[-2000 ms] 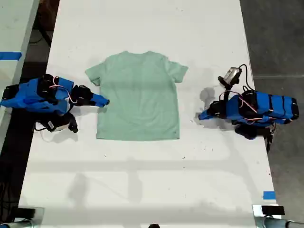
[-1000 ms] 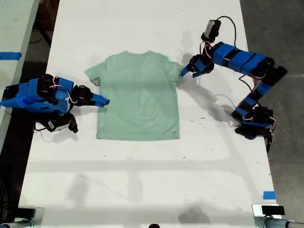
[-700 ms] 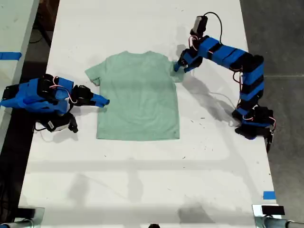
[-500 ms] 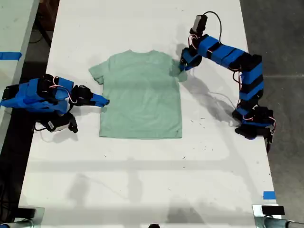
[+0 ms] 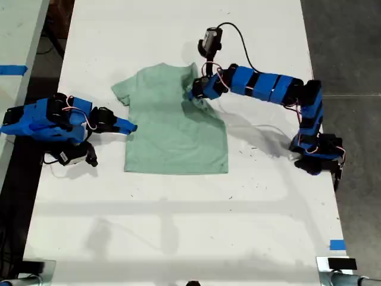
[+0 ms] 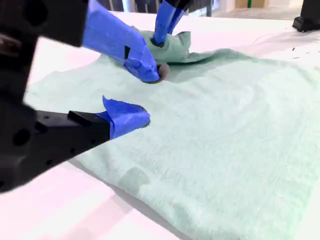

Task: Fold t shirt

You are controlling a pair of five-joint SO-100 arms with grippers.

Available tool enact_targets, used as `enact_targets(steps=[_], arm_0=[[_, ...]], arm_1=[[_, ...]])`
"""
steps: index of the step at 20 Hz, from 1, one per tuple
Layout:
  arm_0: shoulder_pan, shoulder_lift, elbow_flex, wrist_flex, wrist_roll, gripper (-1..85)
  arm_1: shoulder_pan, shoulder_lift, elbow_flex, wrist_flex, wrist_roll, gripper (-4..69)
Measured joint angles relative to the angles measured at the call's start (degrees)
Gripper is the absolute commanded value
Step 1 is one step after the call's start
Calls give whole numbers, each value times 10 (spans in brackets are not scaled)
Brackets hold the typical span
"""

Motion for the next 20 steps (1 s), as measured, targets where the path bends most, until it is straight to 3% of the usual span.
enact_targets(steps=[1,4,5,6,7,14,17,20], arm_0=[[0,0,0,0,0,104],[0,0,0,0,0,104],[0,0,0,0,0,104],[0,0,0,0,0,104],[0,0,0,0,0,104],[0,0,0,0,0,104],[0,0,0,0,0,104],[0,0,0,0,0,104]], arm_1=[[-17,0,0,-22,-7,45],[-45,0,0,-57,-22,324],[-47,0,0,-58,-25,325],[-47,0,0,-55,-25,216],[-46,0,0,-45,-25,-8],[30,237,127,153,2,-8],[18,462,342,159,53,-8],[-54,729,608,144,133,-8]])
